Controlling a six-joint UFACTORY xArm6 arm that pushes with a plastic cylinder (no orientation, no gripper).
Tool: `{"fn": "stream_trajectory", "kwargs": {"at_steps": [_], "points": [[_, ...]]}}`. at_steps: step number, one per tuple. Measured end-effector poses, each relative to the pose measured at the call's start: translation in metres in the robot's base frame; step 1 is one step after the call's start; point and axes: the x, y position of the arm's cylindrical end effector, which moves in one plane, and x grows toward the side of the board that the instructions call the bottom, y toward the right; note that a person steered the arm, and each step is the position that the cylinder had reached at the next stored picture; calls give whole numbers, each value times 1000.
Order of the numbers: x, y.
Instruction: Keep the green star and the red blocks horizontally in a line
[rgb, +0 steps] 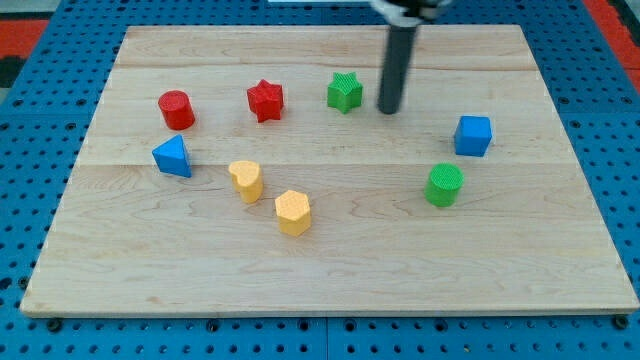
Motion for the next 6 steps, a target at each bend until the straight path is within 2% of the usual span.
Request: {"fn": "stream_trajectory", "kwargs": {"at_steps": [1, 2, 4, 5, 6], "points": [[9, -50], [29, -50], [-7, -129], [12, -64], [14, 63]]}}
